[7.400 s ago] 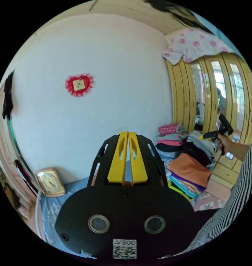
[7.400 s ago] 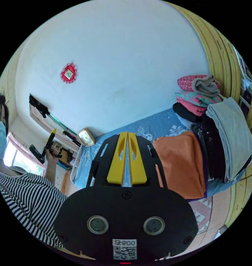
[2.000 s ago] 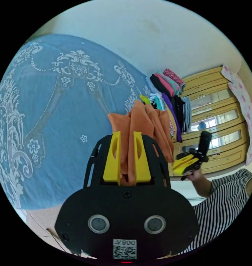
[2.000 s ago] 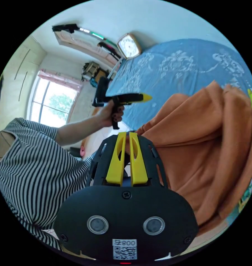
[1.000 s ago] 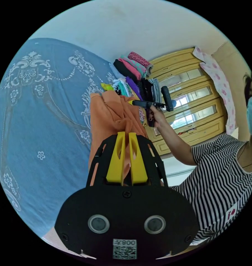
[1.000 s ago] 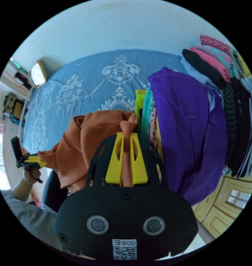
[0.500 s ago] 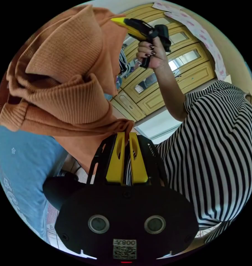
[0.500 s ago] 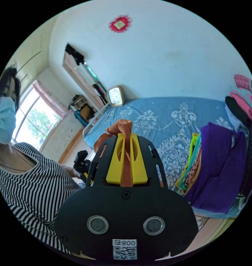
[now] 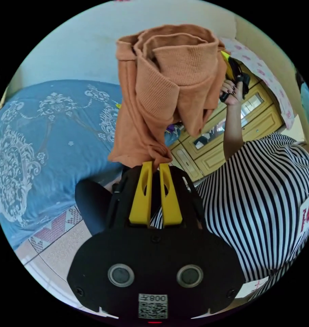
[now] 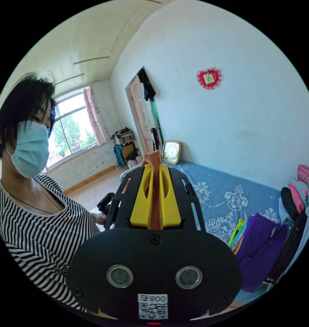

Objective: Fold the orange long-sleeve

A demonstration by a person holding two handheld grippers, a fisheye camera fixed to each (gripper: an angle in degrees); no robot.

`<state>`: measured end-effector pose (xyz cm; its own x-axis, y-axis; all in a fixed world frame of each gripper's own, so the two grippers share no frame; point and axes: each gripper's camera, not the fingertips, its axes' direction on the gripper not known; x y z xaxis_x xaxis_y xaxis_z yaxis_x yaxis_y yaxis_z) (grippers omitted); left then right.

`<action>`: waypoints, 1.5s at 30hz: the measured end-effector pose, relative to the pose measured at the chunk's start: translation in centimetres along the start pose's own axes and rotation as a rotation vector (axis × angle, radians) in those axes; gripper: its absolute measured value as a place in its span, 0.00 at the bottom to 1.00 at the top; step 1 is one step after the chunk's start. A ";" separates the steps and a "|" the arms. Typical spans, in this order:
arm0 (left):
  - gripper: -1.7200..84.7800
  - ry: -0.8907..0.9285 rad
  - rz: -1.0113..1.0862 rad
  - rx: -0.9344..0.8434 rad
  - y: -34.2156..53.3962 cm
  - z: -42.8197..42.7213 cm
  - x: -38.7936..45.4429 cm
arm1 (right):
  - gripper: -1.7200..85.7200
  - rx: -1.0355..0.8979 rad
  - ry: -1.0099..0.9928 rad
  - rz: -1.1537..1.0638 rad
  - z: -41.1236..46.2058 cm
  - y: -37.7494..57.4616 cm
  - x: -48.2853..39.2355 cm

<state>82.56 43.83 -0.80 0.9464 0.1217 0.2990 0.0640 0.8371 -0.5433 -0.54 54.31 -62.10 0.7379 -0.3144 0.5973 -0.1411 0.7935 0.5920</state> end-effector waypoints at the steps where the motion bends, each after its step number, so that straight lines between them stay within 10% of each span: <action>1: 0.06 -0.012 -0.009 0.017 0.9 -0.7 0.0 | 0.05 0.020 0.001 -0.025 -1.3 -0.6 -0.9; 9: 0.07 -0.132 -0.169 0.303 12.9 -10.9 -1.9 | 0.05 0.155 -0.033 -0.112 -9.6 -3.3 -4.6; 15: 0.12 0.114 -0.088 0.619 20.1 -17.8 -2.8 | 0.05 0.179 -0.042 -0.154 -13.4 -5.2 -6.5; 32: 0.12 -0.259 0.119 0.108 29.9 -17.1 1.3 | 0.05 0.172 -0.094 -0.168 -19.7 -7.0 -6.6; 45: 0.04 -0.388 0.140 0.736 37.2 -41.4 3.8 | 0.05 0.314 0.077 -0.095 -28.5 -3.5 -1.5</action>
<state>101.62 53.34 -52.30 0.7460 0.3121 0.5883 -0.3954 0.9184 0.0142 17.67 66.87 -80.51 0.8037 -0.3292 0.4957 -0.2568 0.5596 0.7880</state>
